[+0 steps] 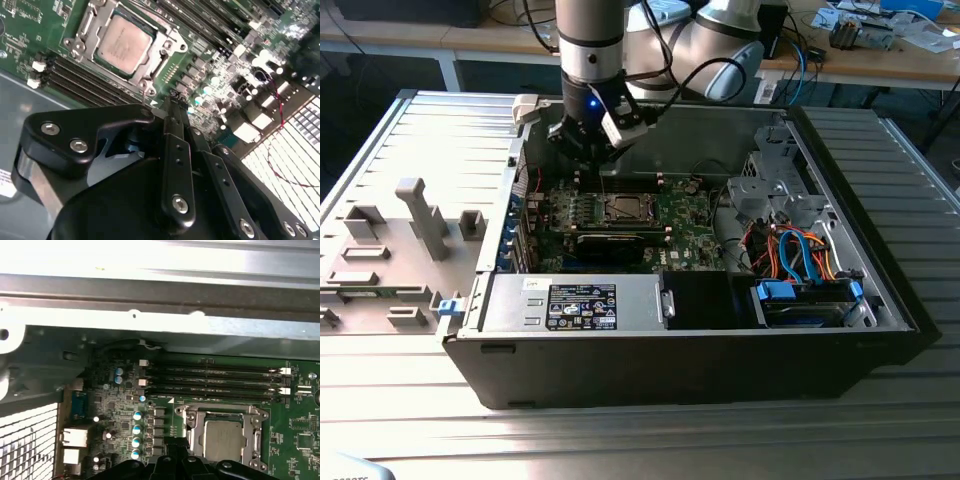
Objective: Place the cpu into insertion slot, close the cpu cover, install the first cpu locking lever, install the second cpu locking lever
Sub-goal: 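Install the first cpu locking lever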
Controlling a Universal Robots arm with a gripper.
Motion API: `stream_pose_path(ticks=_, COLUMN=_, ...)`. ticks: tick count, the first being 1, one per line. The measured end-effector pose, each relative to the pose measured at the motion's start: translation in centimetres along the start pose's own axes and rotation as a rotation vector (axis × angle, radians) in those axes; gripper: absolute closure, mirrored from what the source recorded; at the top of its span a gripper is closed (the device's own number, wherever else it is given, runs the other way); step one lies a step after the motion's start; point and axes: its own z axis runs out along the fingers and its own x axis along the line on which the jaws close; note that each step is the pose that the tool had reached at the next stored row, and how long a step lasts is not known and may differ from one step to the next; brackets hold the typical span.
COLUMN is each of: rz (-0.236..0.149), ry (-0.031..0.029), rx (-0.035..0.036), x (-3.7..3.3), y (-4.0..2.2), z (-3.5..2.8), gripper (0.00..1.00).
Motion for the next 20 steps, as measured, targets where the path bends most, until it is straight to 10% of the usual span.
stream_pose_path(ticks=12, rz=0.0, ry=-0.0044, rx=-0.0214, x=0.24, y=1.66, z=-0.58, gripper=0.89)
stream_pose_path(ticks=20, rz=0.0, ry=-0.0029, rx=-0.0164, x=-0.36, y=2.6, z=-0.5, gripper=0.89)
